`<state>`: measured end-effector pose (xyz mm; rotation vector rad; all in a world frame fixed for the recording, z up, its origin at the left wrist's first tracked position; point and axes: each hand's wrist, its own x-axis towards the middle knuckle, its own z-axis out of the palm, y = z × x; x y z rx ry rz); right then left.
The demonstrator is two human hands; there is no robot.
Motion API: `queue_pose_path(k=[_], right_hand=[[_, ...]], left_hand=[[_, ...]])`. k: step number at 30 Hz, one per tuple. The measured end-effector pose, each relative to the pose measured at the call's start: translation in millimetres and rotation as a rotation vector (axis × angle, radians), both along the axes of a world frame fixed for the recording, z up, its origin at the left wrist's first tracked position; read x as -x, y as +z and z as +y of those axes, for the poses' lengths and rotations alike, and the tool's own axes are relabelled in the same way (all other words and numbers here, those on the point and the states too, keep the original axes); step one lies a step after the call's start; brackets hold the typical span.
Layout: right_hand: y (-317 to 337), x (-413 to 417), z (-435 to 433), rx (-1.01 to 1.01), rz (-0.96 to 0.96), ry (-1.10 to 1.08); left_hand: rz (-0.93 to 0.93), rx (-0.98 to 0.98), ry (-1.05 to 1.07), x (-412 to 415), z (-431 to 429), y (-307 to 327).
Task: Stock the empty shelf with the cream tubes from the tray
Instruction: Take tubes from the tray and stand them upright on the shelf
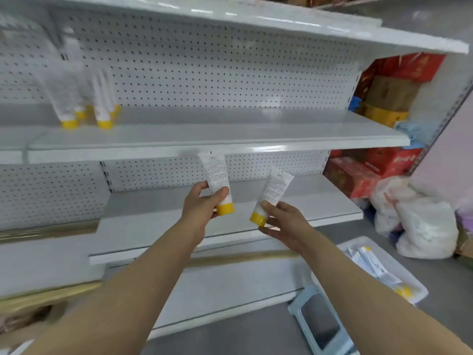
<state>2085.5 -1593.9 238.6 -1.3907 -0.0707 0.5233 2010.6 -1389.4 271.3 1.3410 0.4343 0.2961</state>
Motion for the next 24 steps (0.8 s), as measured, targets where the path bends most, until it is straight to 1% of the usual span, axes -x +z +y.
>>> queue_pose_path(k=[3,5,8,11,13,18,24], right_hand=[[51.0,5.7,84.0,-0.019,-0.110,0.052],[82.8,8.8,147.3,-0.069,-0.180,0.055],[118.5,11.7,239.4,-0.137,-0.253,0.063],[137.7,17.2,317.5,-0.116,-0.307,0.033],[142.6,20.2,359.3,-0.063,-0.350,-0.013],[134.6,13.4,423.2,0.106,-0.457,-0.152],[127.4,7.8,450.8,0.240,-0.535,-0.242]], left_hand=[[-0.084,-0.045,0.104,22.2,85.1,37.0],[-0.129,-0.086,0.192,37.7,148.6,56.5],[-0.154,-0.155,0.300,57.3,241.5,81.2],[-0.148,-0.221,0.401,65.8,323.5,95.9],[-0.133,-0.277,0.438,63.9,363.6,101.8],[-0.120,-0.399,0.434,48.3,403.8,104.8],[-0.108,-0.470,0.417,31.2,407.5,99.3]])
